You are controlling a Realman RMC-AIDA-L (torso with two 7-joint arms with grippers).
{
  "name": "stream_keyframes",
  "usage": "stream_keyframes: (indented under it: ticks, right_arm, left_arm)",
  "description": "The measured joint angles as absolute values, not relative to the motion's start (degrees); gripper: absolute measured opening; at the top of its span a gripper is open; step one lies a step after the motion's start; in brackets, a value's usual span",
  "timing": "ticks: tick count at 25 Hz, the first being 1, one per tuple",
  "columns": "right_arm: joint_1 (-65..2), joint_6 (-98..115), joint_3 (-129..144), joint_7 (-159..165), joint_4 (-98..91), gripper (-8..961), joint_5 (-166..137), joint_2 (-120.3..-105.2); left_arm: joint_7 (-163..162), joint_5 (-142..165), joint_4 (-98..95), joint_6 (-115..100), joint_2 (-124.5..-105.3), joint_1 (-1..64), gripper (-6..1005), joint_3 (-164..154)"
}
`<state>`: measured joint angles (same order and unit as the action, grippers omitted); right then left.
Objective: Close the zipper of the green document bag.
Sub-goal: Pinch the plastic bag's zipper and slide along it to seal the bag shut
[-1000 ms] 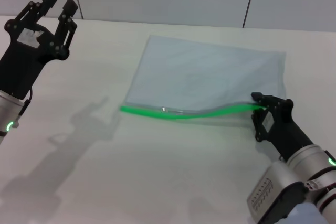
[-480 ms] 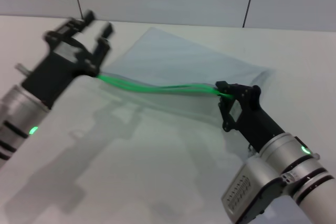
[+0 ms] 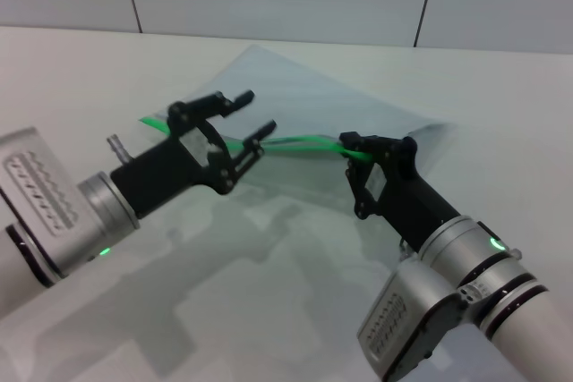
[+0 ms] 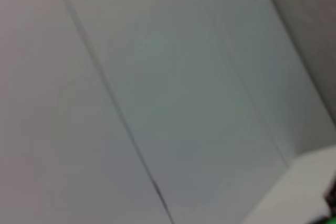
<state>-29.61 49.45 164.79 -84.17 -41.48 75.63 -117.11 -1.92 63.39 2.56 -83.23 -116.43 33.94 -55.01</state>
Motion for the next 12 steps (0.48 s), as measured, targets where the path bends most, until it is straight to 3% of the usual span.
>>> stream_keyframes:
  ticks: [12]
  right_arm:
    - [-29.70,49.48,164.81,-83.95,-41.99,56,71.34,-117.24]
  left_arm:
    - [7.55,67.83,2.91,-82.63,-116.85,34.91,399,-57.50]
